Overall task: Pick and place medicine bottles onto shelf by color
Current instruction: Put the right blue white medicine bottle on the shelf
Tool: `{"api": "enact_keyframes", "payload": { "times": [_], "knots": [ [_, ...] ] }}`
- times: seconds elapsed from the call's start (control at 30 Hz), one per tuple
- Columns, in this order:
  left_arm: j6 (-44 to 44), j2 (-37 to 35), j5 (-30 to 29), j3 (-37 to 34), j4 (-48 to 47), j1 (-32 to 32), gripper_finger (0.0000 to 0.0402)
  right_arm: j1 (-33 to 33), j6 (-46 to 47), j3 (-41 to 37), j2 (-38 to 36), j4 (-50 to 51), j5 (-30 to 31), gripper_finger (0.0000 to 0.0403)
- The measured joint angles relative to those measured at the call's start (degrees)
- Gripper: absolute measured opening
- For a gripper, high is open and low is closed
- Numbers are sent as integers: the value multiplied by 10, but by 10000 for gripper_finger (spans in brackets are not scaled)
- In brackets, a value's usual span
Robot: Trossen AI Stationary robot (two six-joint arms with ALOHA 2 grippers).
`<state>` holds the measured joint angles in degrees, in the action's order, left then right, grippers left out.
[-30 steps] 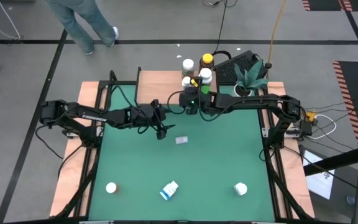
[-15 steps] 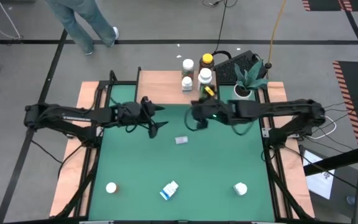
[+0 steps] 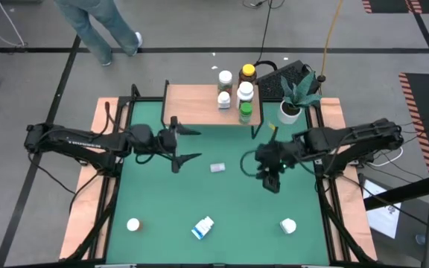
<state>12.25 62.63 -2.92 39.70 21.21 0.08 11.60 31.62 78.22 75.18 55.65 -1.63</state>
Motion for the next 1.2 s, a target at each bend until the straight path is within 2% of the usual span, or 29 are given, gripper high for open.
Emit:
{"api": "enact_keyframes", "payload": {
  "times": [0.13, 0.27, 0.37, 0.53, 0.73, 0.93, 1.03, 1.2],
  "knots": [
    [31, 0, 11, 0, 55, 6, 335, 25, 179, 0, 11, 88, 1, 184],
    [49, 0, 33, 0, 89, 23, 335, 67, 345, 0, 26, 166, -8, 190],
    [61, 0, 39, 0, 113, 37, 335, 120, 462, 0, 37, 163, -37, 190],
    [82, 0, 67, 0, 120, 70, 335, 212, 635, 0, 64, 131, -23, 190],
    [93, 0, 116, 0, 136, 104, 335, 306, 680, 0, 122, 90, -61, 190],
    [96, 0, 171, 0, 166, 125, 335, 335, 701, 0, 147, 90, -59, 198],
    [100, 0, 198, 0, 167, 129, 335, 336, 709, 0, 148, 90, -41, 222],
    [101, 0, 200, 0, 166, 130, 335, 335, 716, -16, 146, 105, -39, 287]
  ]
}}
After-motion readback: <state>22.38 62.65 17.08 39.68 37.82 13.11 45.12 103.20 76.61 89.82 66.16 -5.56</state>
